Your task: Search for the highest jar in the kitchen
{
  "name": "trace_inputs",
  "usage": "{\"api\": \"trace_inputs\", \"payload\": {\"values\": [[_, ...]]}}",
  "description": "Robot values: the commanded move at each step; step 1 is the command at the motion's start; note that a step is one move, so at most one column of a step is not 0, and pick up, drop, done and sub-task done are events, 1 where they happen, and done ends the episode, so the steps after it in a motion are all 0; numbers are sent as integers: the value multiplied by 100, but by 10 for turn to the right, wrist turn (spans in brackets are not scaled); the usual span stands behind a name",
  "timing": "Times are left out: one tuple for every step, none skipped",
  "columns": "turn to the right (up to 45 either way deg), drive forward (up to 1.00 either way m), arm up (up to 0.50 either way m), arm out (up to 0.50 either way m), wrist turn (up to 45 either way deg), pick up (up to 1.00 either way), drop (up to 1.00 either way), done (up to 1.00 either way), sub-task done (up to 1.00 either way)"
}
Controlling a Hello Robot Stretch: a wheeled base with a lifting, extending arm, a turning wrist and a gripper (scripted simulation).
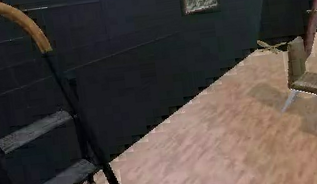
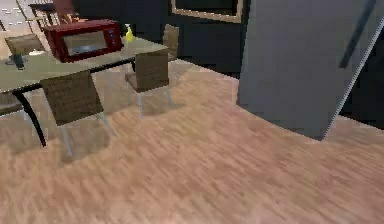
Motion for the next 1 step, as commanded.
{"api": "trace_inputs", "payload": {"values": [[210,0,0,0,0,0,0,0,0]]}}
